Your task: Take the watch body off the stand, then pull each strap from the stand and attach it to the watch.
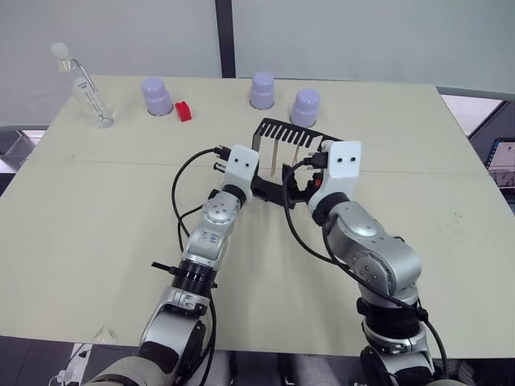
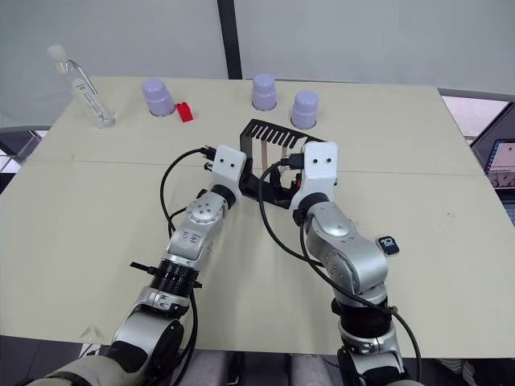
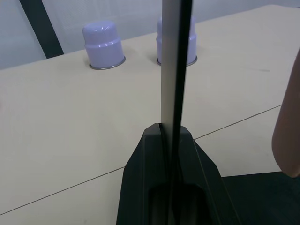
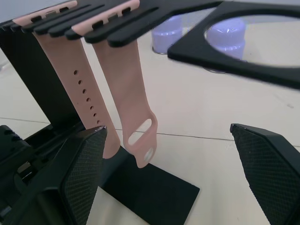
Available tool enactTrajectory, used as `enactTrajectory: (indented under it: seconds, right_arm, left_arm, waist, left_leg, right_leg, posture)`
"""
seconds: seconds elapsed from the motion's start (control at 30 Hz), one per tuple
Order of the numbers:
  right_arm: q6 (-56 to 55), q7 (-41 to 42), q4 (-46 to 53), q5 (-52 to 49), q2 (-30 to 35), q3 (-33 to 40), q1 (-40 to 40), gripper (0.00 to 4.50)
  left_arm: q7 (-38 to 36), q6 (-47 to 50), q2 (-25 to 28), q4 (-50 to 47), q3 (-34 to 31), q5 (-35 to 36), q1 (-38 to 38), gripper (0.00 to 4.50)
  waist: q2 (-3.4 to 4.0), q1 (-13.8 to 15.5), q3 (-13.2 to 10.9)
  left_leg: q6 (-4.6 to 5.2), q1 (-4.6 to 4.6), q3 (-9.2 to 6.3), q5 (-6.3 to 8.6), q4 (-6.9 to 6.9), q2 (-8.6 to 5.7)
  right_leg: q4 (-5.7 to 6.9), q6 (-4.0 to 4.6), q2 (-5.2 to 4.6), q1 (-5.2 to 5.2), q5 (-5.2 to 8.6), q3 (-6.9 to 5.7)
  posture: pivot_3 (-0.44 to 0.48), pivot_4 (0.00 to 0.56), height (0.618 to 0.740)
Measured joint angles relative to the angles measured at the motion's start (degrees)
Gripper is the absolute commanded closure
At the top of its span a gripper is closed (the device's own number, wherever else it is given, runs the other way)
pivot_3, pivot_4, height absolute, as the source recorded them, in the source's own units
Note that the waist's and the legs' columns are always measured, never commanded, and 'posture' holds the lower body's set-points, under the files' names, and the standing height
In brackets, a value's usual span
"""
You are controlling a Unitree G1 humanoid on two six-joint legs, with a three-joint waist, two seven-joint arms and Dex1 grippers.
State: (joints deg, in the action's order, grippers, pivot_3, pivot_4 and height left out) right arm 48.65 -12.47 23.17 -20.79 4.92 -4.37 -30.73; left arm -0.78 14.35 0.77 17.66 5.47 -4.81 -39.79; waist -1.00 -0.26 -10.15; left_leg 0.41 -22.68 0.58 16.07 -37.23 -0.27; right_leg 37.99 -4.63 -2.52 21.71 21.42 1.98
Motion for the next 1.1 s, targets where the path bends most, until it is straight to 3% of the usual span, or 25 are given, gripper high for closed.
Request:
enactTrajectory:
  seconds: [0.07,0.27,0.3,1.1]
  right_arm:
    - [-1.5,0.8,-1.2,1.3,0.0,-0.2,-0.9,1.24]
    - [-4.8,4.3,-1.6,4.5,0.1,-3.0,-1.4,4.24]
    - [-5.2,5.0,-1.5,5.1,0.2,-3.7,-1.3,4.46]
    - [-7.5,14.0,5.0,14.1,5.6,-6.9,1.2,4.46]
  left_arm:
    - [0.0,0.0,0.1,0.0,0.0,0.0,0.0,4.50]
    - [0.4,0.0,0.1,0.0,-0.1,0.0,0.0,4.50]
    - [0.4,0.0,0.1,0.0,-0.2,0.0,0.0,4.50]
    - [0.3,-0.7,0.0,1.0,-0.2,0.0,-0.4,4.50]
  waist:
    - [0.00,0.0,0.0]
    - [0.00,0.0,0.0]
    - [0.00,0.0,0.0]
    - [0.00,0.0,0.0]
  left_leg:
    - [0.00,0.00,-0.01,0.00,0.00,0.00]
    - [0.00,-0.01,-0.02,0.00,0.02,0.00]
    - [0.00,-0.01,-0.02,0.00,0.01,0.00]
    - [0.00,-0.01,-0.04,0.00,0.02,0.00]
  right_leg:
    - [0.00,0.00,0.00,0.00,0.00,-0.01]
    - [0.01,0.00,0.00,0.00,0.00,-0.02]
    - [0.01,0.00,0.00,0.00,0.00,-0.01]
    - [-0.04,0.00,0.00,0.00,0.00,-0.03]
  posture:
    - [0.000,0.150,0.740]
    - [0.000,0.150,0.740]
    - [0.000,0.150,0.740]
    - [0.000,0.150,0.740]
